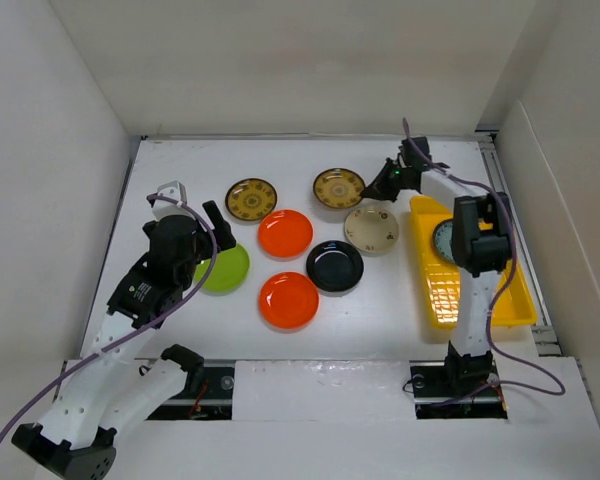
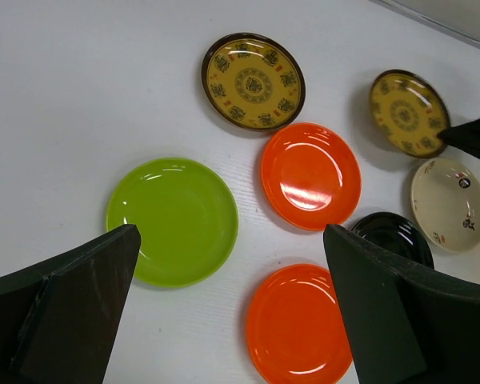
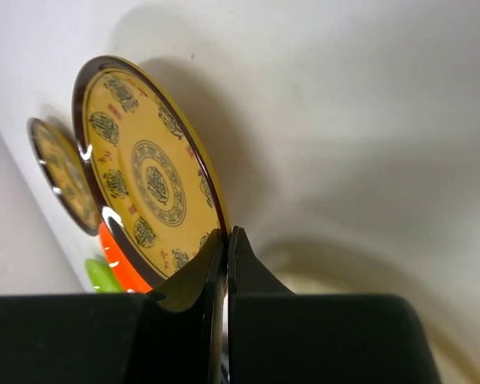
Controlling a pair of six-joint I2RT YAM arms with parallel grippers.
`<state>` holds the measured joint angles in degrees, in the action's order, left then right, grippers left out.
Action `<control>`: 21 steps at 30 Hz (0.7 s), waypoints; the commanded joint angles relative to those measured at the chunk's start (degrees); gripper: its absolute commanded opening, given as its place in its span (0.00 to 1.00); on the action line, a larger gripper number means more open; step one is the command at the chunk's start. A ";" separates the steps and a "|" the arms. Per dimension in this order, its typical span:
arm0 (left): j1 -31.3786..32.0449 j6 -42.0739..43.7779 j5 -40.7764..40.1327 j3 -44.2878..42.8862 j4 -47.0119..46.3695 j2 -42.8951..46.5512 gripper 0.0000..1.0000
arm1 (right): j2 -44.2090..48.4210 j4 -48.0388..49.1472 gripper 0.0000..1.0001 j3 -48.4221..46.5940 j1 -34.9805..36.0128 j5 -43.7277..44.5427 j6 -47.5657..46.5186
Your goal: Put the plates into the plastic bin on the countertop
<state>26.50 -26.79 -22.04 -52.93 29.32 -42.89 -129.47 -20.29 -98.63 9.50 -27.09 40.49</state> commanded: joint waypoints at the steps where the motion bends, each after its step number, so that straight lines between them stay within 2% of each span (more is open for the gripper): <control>1: -0.40 0.77 -0.28 -0.25 -2.07 0.62 1.00 | 17.61 10.62 0.00 8.25 -3.95 1.68 3.80; 6: -0.40 0.77 -1.51 -0.25 -1.55 0.62 1.00 | 36.80 13.00 0.00 27.15 -9.57 10.98 4.33; 9: -0.40 0.16 -2.03 -0.25 -1.55 -0.69 1.00 | 47.88 10.80 0.00 39.27 -15.98 17.92 6.09; 10: -0.40 0.15 -4.13 -0.25 -0.94 -1.48 1.00 | 53.04 10.80 0.00 45.83 -20.26 18.56 7.14; 14: -1.18 -2.91 -8.10 -5.68 2.57 -7.96 1.00 | 62.04 13.17 0.00 57.12 -30.47 17.95 8.29; 17: -3.56 -4.93 -3.90 -11.14 3.99 -12.46 1.00 | 67.67 12.22 0.00 59.86 -32.87 20.93 8.29; 21: -5.05 -8.19 2.96 -13.86 0.03 -19.74 1.00 | 68.30 11.15 0.00 61.80 -34.98 22.08 8.29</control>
<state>22.50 -31.66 -23.55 -63.40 31.35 -59.55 -62.94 -12.60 -36.21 -24.43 -6.68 48.03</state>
